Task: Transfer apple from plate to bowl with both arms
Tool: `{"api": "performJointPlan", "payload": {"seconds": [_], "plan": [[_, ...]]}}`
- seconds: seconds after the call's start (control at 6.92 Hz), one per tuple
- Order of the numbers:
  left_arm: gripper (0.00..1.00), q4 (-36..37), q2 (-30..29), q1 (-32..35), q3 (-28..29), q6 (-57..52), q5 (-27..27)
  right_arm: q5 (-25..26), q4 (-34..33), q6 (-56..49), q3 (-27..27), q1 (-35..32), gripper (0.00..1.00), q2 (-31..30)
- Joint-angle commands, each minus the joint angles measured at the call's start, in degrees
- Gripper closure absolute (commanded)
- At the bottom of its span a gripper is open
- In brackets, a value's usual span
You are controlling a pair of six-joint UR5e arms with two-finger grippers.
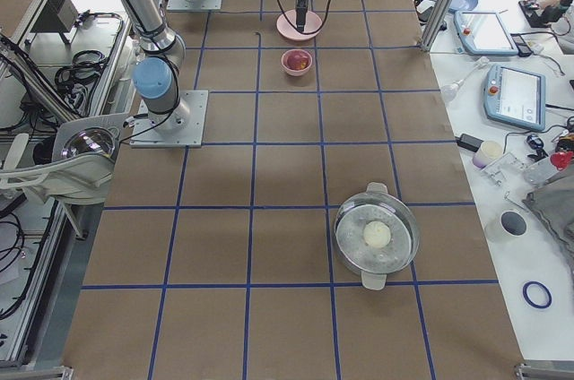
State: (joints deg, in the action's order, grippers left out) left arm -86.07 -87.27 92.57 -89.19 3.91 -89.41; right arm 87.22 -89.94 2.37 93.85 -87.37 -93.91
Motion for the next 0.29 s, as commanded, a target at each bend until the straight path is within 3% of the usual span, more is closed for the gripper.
{"api": "performJointPlan", "payload": {"seconds": [0.0, 0.14], "plan": [[0.00, 0.0, 0.3, -0.1, -0.5, 0.0, 0.6, 0.1, 0.8, 0.1, -0.3, 0.1, 0.00, 0.1], [0.00, 0.0, 0.3, -0.1, -0.5, 0.0, 0.6, 0.1, 0.8, 0.2, -0.3, 0.0, 0.00, 0.4]]}}
